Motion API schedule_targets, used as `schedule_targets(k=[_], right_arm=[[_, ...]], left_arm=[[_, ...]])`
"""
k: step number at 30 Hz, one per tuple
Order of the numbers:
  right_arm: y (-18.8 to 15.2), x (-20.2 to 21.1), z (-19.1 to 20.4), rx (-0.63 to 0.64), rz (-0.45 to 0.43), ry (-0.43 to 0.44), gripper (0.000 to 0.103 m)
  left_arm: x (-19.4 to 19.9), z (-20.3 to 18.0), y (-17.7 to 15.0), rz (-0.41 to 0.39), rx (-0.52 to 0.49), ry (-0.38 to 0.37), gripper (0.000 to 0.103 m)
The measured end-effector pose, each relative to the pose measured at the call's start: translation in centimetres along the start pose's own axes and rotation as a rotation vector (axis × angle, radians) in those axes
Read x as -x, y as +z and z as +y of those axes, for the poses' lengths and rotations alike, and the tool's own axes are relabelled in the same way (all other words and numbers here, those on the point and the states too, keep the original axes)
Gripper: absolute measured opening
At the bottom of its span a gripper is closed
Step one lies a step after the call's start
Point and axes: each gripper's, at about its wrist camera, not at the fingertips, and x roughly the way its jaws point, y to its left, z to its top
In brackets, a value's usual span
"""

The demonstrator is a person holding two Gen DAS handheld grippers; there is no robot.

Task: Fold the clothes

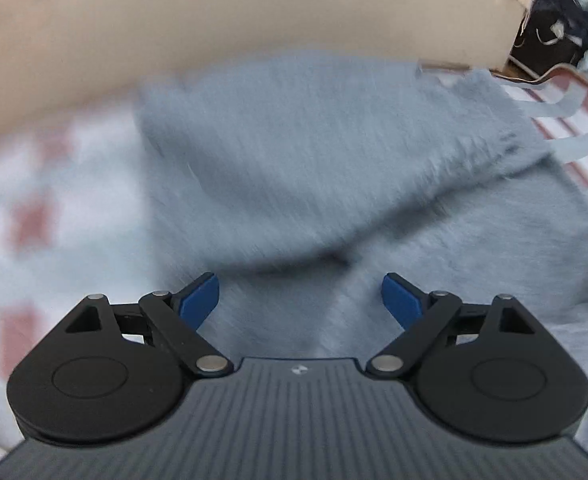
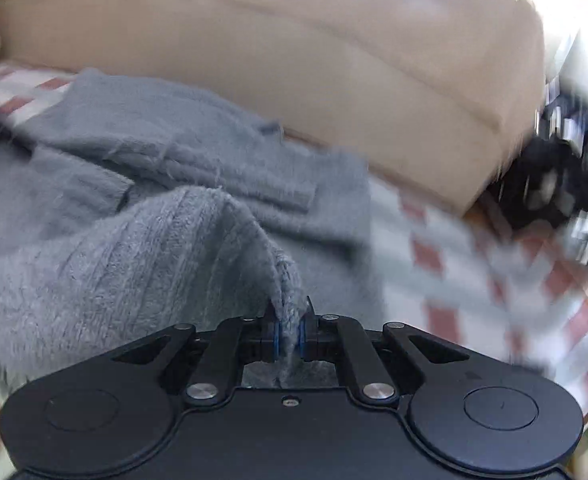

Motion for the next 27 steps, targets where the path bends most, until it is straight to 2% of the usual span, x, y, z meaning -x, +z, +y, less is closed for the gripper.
schedule_targets(k=[1,4,6,7,8,10,11,13,15,17,19,20,21,23,25,26,27], right_arm=[[-0.1,-0.6,-0.2,-0.042,0.024,0.017,0.008],[-1.5,-0.7,0.2,-0.035,0.058,0.031,0.008],[-2.4,-0.3,0.5,-0.001,0.053,0.017,0.008],[-2.3,-0.2,0.4,-0.001,0.046,0.023,0.008],[-2.4,0.0,0.3,-0.006,0.04,0.031,0.008],[-2.4,-0.1,-0.1,-0.03,0.044,0.04,0.008],[-2.4,-0.1,-0.3,-0.042,0.047,0.044,0.008],[-2.2,-0.3,-0.6,-0.089,0.049,0.056,0.008],[-2.2,-0.3,-0.6,-0.105,0.03,0.039,0.008],[-1.8,-0.3,-0.6,-0.095,-0.009,0.003,0.008],[-1.4,-0.4,-0.4,-0.071,-0.045,-0.025,0.008],[-1.1,-0.7,-0.3,-0.058,-0.05,-0.022,0.008],[-1.0,-0.9,-0.1,-0.055,-0.051,-0.017,0.008],[-0.9,-1.2,0.3,-0.039,-0.052,-0.013,0.008],[-1.2,-1.1,0.6,-0.024,-0.058,-0.022,0.008],[-1.5,-0.9,0.6,-0.021,-0.064,-0.031,0.008],[-1.7,-0.8,0.6,-0.017,-0.07,-0.04,0.007]], left_arm=[[-0.8,0.6,0.2,0.044,0.049,-0.058,0.089],[-2.4,1.1,0.3,0.101,0.083,-0.197,0.09],[-2.5,0.3,-0.3,0.1,0.024,-0.208,0.091],[-2.2,-0.2,-0.7,0.087,-0.005,-0.223,0.083],[-1.7,-0.7,-1.2,0.062,-0.027,-0.242,0.052],[-0.5,-1.9,-2.0,0.019,-0.068,-0.246,0.033],[0.1,-2.6,-2.4,0.0,-0.096,-0.21,0.024],[2.0,-4.1,-2.9,-0.047,-0.153,-0.157,0.023],[4.3,-5.3,-3.5,-0.111,-0.209,-0.155,0.022],[6.7,-5.8,-4.1,-0.155,-0.243,-0.219,0.022],[7.0,-5.9,-4.3,-0.125,-0.224,-0.289,0.024],[6.8,-6.1,-4.4,-0.105,-0.223,-0.298,0.03],[6.3,-6.5,-4.4,-0.089,-0.237,-0.271,0.034],[5.2,-7.4,-4.8,-0.053,-0.285,-0.186,0.049],[4.0,-8.2,-5.3,-0.021,-0.334,-0.091,0.047],[3.7,-8.4,-5.5,-0.019,-0.333,-0.056,0.038],[3.6,-8.5,-5.7,-0.023,-0.326,-0.031,0.034]])
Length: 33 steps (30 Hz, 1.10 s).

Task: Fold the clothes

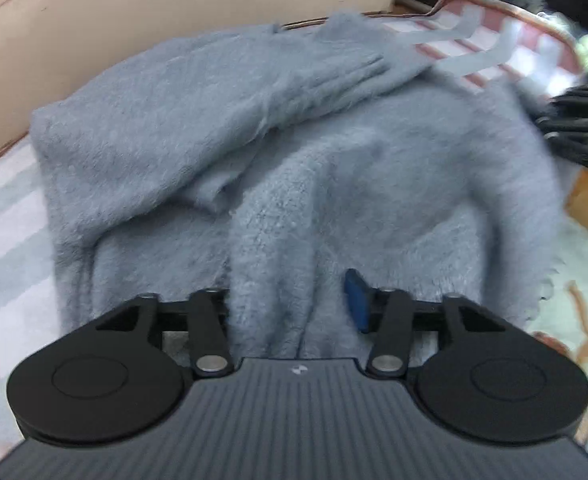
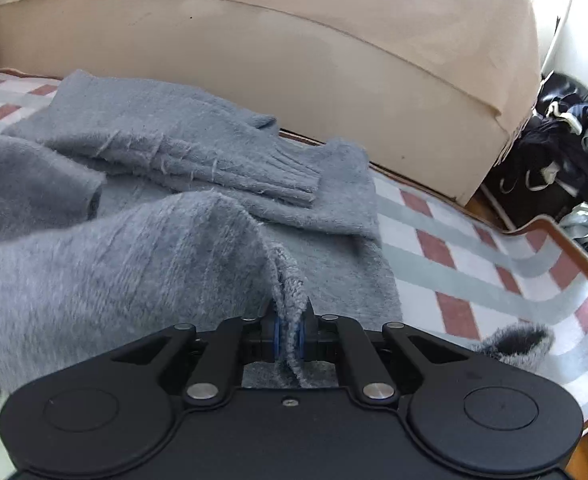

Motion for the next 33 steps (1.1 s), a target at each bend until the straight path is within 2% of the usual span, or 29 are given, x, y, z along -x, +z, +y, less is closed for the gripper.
schedule_targets(k=[4,7,9,13,16,18,20,21,22,24,26,28,30,33], right_arm=[[0.4,0.8,-1.1,-0.016,-0.058,-0.044,0.007],[2.6,0.8,-1.9,0.018,-0.134,-0.087,0.007],[4.6,0.7,-2.5,0.03,-0.188,-0.113,0.007],[9.3,0.1,-3.8,0.022,-0.262,-0.138,0.007],[13.8,-2.2,-5.1,0.052,-0.299,-0.134,0.007],[17.0,-5.3,-5.5,0.122,-0.288,-0.107,0.007],[20.0,-9.7,-6.2,0.177,-0.218,-0.053,0.011],[20.9,-12.0,-6.3,0.184,-0.18,-0.057,0.02],[21.7,-14.4,-6.3,0.192,-0.141,-0.063,0.021],[22.3,-17.4,-6.4,0.184,-0.077,-0.137,0.03],[21.9,-17.1,-8.2,0.086,-0.075,-0.109,0.031],[21.0,-16.2,-10.6,-0.026,-0.084,-0.058,0.042],[19.2,-14.9,-12.9,-0.118,-0.079,-0.022,0.045],[17.1,-15.1,-16.1,-0.239,-0.02,0.05,0.045]], left_arm=[[2.5,1.1,1.1,-0.09,0.094,0.004,0.017],[5.2,4.4,2.8,-0.176,0.234,-0.052,0.015],[7.1,6.2,3.5,-0.253,0.302,-0.051,0.014],[10.4,8.9,5.4,-0.426,0.327,0.051,0.014],[11.5,11.7,6.0,-0.571,0.412,0.131,0.013],[10.5,14.3,6.4,-0.602,0.488,0.191,0.013],[7.0,17.0,7.4,-0.5,0.532,0.244,0.013],[4.8,18.1,7.7,-0.429,0.546,0.274,0.013],[2.5,19.2,7.8,-0.353,0.555,0.298,0.013],[-1.7,20.5,7.3,-0.199,0.547,0.316,0.013],[-3.4,20.2,6.3,-0.148,0.484,0.336,0.013],[-3.9,19.4,5.5,-0.155,0.428,0.36,0.013],[-3.9,19.1,5.4,-0.16,0.423,0.356,0.013],[-3.8,20.0,5.6,-0.165,0.456,0.328,0.017]])
